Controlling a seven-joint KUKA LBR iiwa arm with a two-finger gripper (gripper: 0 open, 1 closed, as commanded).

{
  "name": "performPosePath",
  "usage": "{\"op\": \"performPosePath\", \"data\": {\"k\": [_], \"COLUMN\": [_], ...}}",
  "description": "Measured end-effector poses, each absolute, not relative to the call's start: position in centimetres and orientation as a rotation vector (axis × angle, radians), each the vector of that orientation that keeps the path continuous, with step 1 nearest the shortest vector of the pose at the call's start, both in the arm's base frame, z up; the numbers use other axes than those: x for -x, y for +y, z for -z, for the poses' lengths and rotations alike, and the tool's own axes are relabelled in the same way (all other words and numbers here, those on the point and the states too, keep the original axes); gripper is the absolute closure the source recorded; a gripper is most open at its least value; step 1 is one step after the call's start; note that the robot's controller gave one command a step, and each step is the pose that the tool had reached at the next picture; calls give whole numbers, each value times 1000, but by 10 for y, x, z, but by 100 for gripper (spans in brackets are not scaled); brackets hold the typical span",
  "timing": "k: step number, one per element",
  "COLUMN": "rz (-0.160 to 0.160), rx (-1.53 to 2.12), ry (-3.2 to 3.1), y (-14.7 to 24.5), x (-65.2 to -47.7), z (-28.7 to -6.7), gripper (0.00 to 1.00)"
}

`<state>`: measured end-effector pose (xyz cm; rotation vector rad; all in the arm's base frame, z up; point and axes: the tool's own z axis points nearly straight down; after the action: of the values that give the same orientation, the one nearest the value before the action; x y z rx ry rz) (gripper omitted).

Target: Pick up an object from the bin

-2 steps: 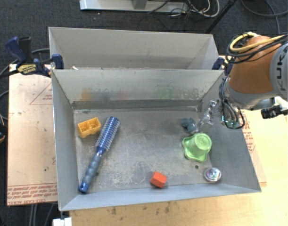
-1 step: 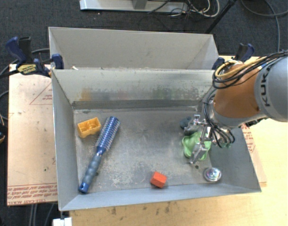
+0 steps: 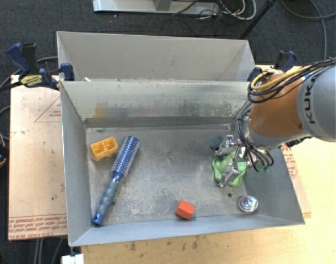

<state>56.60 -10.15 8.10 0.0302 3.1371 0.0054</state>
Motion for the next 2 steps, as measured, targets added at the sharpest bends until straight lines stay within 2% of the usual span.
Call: {"op": "performPosePath", "data": {"k": [1, 2], "rz": [4, 0], "rx": [863, 863], "ry": [3014, 3016], "y": [-122, -122], "x": [-560, -559], "z": [-182, -180], "gripper": [100, 0]}}
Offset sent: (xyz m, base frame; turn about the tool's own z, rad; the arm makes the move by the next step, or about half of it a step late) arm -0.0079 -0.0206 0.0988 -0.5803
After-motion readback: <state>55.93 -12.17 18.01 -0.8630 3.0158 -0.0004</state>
